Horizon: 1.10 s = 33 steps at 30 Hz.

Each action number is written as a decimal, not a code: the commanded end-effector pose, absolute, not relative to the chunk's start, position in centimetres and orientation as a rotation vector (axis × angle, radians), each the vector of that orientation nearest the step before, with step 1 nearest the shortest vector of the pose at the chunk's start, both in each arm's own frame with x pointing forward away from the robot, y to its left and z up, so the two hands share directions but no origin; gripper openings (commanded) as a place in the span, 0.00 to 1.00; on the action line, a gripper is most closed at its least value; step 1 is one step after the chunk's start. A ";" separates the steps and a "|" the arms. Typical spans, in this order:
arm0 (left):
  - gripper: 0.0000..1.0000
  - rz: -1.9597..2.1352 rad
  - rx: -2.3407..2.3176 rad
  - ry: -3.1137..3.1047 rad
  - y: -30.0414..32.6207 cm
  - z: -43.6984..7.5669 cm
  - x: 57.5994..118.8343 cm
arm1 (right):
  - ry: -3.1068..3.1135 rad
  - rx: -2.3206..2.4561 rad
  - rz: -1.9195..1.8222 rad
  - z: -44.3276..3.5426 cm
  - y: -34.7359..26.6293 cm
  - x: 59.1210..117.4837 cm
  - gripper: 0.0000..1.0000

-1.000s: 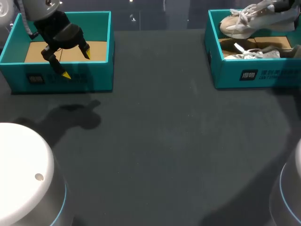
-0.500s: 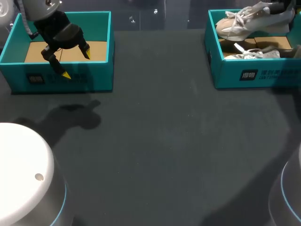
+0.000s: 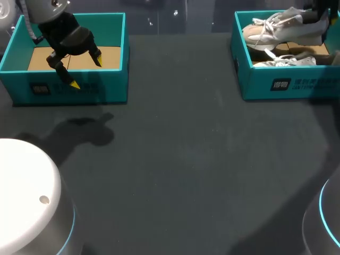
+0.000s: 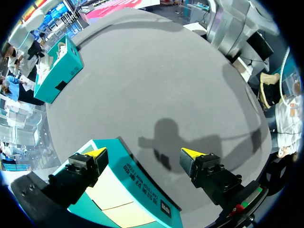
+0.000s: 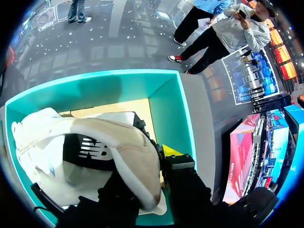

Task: Take the shoe out of the shoebox, open the shoe tongue, remove and reinsert the insole, then place the shoe into the shoebox

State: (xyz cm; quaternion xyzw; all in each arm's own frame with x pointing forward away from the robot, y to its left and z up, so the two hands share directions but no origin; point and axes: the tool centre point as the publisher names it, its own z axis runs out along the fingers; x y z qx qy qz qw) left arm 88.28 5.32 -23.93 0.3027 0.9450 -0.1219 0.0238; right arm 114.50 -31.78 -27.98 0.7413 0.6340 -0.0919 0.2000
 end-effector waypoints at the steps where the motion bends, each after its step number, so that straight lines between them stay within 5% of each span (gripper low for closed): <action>1: 1.00 -0.375 0.938 2.925 5.4 -23.9 88.2 | 1.782 2.072 -0.265 -28.9 -31.8 115.3 0.00; 33: 1.00 -0.375 0.938 2.925 5.4 -23.9 88.2 | 1.891 2.033 -0.244 -32.0 -34.1 116.4 0.00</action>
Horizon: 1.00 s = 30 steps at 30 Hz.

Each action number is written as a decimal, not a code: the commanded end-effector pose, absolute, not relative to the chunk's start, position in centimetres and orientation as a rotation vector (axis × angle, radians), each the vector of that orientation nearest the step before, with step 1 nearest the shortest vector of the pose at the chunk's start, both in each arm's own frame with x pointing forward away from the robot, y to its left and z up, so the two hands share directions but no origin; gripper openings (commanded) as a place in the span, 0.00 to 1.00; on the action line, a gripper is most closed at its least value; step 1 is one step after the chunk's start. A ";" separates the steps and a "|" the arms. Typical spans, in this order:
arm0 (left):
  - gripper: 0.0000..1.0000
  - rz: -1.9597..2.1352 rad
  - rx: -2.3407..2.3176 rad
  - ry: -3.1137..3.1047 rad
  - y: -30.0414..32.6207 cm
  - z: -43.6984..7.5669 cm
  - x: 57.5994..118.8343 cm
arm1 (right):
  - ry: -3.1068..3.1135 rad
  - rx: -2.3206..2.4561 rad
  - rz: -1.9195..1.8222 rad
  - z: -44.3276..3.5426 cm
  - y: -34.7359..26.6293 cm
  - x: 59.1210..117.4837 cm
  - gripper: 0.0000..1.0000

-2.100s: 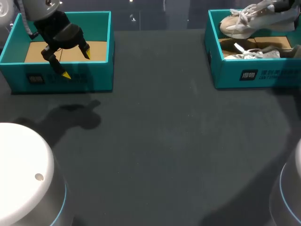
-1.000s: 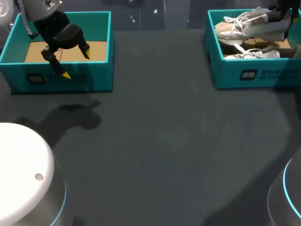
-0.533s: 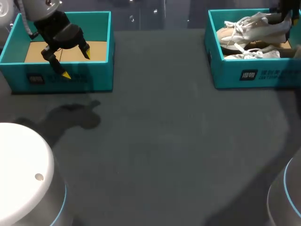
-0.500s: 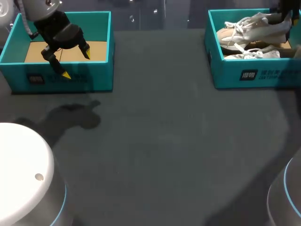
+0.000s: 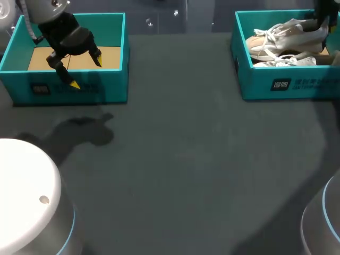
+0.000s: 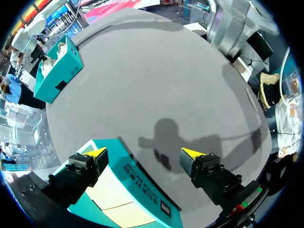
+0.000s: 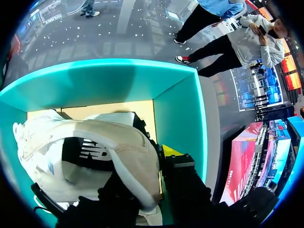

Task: Take the shoe out of the shoebox, open the shoe tongue, remove and reinsert the insole, then place the shoe into the shoebox

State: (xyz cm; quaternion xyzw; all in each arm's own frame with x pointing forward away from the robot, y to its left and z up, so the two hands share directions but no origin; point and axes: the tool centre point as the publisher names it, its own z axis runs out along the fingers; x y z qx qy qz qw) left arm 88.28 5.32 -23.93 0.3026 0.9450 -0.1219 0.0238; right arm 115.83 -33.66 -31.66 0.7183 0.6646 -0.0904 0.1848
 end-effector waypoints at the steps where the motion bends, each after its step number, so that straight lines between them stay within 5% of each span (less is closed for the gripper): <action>1: 1.00 -0.375 0.938 2.925 5.4 -23.9 88.2 | 1.892 2.033 -0.248 -32.1 -34.1 116.4 0.00; 30: 1.00 -0.375 0.938 2.925 5.4 -23.9 88.2 | 1.987 2.084 -0.252 -35.4 -34.2 116.7 0.00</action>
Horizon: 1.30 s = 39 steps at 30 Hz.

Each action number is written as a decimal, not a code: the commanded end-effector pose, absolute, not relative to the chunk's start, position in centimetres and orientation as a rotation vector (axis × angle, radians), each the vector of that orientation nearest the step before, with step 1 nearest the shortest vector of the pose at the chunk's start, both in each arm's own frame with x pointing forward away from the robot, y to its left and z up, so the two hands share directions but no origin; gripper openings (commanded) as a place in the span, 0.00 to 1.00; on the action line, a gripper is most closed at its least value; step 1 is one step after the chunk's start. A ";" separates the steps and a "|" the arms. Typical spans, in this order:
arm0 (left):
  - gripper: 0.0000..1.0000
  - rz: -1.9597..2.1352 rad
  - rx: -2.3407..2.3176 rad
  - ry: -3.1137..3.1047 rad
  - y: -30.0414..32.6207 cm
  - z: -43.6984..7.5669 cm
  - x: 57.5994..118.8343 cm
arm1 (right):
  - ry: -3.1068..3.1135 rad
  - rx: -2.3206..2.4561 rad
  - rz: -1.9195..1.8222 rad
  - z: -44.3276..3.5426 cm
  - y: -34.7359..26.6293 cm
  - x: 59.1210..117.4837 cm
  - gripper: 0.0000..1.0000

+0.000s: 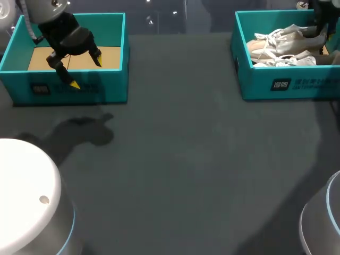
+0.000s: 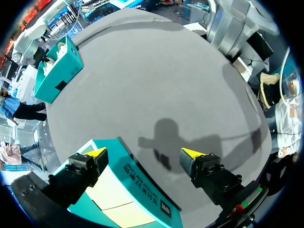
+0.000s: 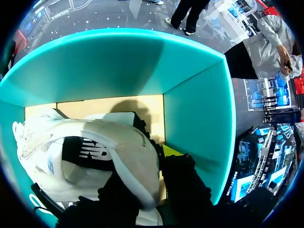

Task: Take the shoe out of the shoebox, open the shoe tongue, remove and reinsert the insole, then place the shoe into the shoebox

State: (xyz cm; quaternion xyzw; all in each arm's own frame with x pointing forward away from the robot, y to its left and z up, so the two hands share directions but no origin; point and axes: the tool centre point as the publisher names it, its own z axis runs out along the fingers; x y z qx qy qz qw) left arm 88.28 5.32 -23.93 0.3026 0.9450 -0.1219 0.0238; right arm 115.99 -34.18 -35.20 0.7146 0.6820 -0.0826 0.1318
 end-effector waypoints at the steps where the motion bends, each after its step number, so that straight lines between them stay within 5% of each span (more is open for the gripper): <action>1: 1.00 -0.375 0.938 2.925 5.4 -23.9 88.2 | 1.989 2.084 -0.252 -35.4 -34.1 116.7 0.03; 19: 1.00 -0.375 0.938 2.925 5.4 -23.9 88.2 | 1.996 2.121 -0.254 -35.4 -33.6 116.5 0.37; 32: 1.00 -0.375 0.938 2.925 5.4 -23.9 88.2 | 1.990 2.141 -0.238 -34.9 -33.3 116.0 0.50; 36: 1.00 -0.375 0.938 2.925 5.4 -23.9 88.2 | 1.988 2.146 -0.230 -34.5 -33.2 115.9 0.75; 39: 1.00 -0.375 0.938 2.925 5.4 -23.9 88.2 | 1.986 2.154 -0.214 -33.7 -33.0 115.7 0.80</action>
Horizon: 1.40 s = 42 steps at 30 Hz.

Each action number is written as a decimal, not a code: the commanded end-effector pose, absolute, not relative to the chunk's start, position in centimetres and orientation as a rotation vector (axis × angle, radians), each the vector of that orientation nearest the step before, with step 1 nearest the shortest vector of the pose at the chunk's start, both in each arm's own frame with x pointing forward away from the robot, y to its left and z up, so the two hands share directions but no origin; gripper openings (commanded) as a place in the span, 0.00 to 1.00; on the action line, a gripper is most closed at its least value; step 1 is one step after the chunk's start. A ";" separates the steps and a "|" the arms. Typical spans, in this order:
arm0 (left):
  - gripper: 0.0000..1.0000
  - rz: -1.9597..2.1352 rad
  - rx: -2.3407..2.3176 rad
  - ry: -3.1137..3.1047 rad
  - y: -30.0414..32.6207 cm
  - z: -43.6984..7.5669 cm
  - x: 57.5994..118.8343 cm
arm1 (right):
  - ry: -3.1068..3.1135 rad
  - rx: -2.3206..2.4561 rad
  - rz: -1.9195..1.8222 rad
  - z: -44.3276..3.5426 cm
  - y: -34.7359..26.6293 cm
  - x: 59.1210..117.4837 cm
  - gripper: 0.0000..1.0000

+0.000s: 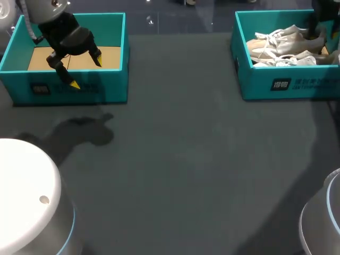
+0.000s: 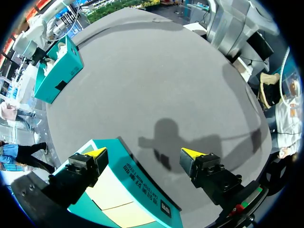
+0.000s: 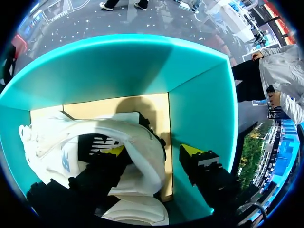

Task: Take the shoe out of the shoebox, open the shoe tongue, remove and reinsert the insole, then place the shoe into the shoebox

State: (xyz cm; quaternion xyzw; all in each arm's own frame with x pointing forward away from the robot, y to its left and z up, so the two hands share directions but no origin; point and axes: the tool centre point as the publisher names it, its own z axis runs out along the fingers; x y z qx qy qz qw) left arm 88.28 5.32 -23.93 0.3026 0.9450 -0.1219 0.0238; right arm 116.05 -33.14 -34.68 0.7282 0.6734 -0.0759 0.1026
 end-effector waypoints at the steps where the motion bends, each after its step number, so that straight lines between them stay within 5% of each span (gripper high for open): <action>1: 1.00 -0.375 0.938 2.925 5.4 -23.9 88.2 | 1.987 2.156 -0.210 -33.4 -32.8 115.6 0.82; 15: 1.00 -0.375 0.938 2.925 5.4 -23.9 88.2 | 2.020 2.174 -0.076 -27.2 -29.7 113.3 0.98; 42: 1.00 -0.058 -1.197 2.823 12.7 -20.8 92.2 | 2.166 2.139 0.033 -21.0 -24.5 106.8 1.00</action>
